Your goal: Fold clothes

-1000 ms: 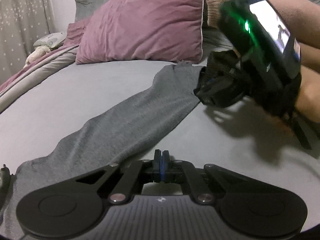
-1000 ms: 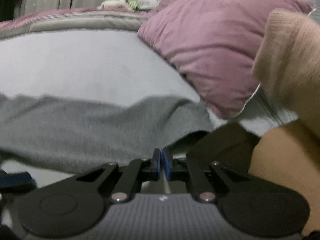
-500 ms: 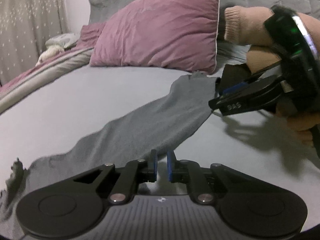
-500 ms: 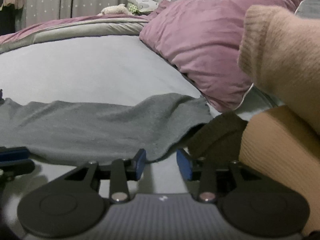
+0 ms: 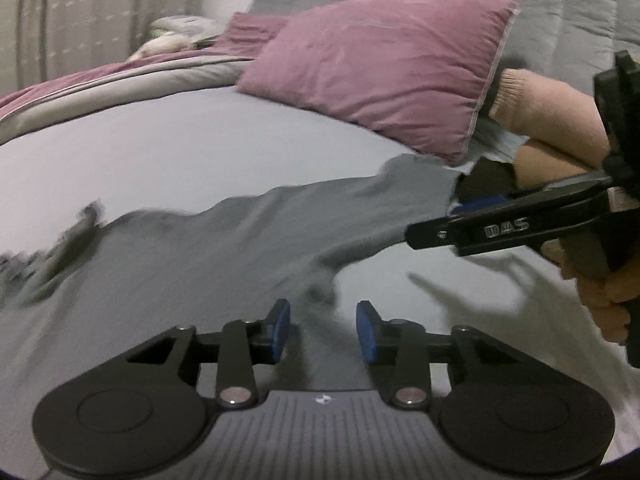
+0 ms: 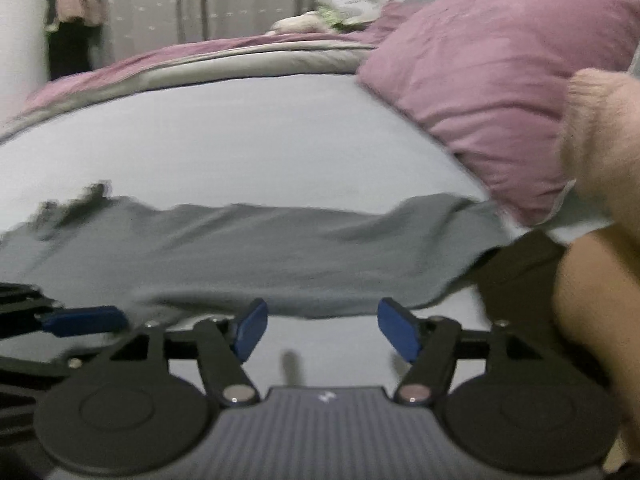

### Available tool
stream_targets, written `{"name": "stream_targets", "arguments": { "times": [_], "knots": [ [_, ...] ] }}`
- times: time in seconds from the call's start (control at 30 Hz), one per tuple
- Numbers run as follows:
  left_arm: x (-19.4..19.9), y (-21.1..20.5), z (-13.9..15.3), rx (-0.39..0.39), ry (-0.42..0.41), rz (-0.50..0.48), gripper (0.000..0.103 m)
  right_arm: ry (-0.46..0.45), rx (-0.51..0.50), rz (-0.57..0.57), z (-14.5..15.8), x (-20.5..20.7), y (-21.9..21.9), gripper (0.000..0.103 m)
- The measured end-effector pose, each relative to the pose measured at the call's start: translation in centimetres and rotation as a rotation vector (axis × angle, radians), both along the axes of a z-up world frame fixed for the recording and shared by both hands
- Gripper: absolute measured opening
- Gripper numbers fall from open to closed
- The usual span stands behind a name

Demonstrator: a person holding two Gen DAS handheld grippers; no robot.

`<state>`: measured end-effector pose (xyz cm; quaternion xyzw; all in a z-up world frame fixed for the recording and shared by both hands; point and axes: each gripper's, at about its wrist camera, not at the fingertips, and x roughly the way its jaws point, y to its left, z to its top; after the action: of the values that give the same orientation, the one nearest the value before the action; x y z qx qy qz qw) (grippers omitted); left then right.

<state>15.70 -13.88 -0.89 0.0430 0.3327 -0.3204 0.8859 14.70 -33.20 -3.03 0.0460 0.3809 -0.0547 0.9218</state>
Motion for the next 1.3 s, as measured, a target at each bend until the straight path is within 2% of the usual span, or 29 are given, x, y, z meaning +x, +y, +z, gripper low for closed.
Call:
{"name": "stream_targets", "arguments": {
  "times": [0.1,0.23,0.5,0.53,0.57,0.6,0.63,0.7,0.77,0.9,0.93,1.03,1.07,1.23,1.3],
  "knots": [
    [-1.1,2.1,-0.1,-0.004,0.024,0.051,0.037,0.026,0.120,0.044,0.0,-0.3,0.6,0.058],
    [-2.9,4.2,-0.3,0.004,0.033,0.082,0.038,0.073,0.282,0.050,-1.0,-0.3,0.7,0.056],
    [-6.1,7.5,-0.8,0.011,0.051,0.148,0.039,0.058,0.665,0.032,-4.2,1.7,0.2,0.055],
    [-6.4,8.0,-0.9,0.011,0.052,0.158,0.039,0.050,0.716,0.022,-4.8,2.0,0.0,0.049],
    [-6.7,8.4,-0.9,0.014,0.053,0.166,0.039,0.042,0.767,0.011,-5.3,2.2,-0.1,0.035],
    [-6.9,8.7,-0.9,0.019,0.052,0.173,0.039,0.038,0.814,0.001,-5.8,2.4,-0.2,0.013],
    [-7.2,9.0,-0.9,0.027,0.050,0.181,0.039,0.041,0.841,-0.011,-6.2,2.4,-0.2,0.009],
    [-7.7,9.8,-1.0,0.037,0.048,0.200,0.039,0.041,0.830,-0.039,-6.3,2.0,-0.2,0.007],
    [-8.0,10.6,-1.3,0.035,0.058,0.217,0.040,0.075,0.718,-0.058,-5.8,1.6,0.1,0.006],
    [-8.7,11.6,-1.0,0.036,0.066,0.239,0.040,0.091,0.584,-0.061,-4.7,1.0,1.5,0.007],
    [-8.9,11.7,-0.8,0.041,0.067,0.244,0.041,0.095,0.573,-0.064,-4.3,0.7,1.7,0.010],
    [-9.5,12.4,-0.2,0.043,0.074,0.258,0.043,0.102,0.587,-0.051,-3.5,-0.7,2.0,0.038],
    [-9.8,12.6,0.0,0.041,0.079,0.264,0.043,0.107,0.590,-0.047,-3.2,-1.2,2.1,0.042],
    [-11.7,13.4,0.6,0.048,0.087,0.322,0.044,0.168,0.599,-0.023,-2.5,-3.8,2.6,0.041],
    [-12.5,13.6,0.9,0.064,0.095,0.355,0.044,0.206,0.574,-0.010,-2.4,-5.0,3.1,0.039]
  ]
}}
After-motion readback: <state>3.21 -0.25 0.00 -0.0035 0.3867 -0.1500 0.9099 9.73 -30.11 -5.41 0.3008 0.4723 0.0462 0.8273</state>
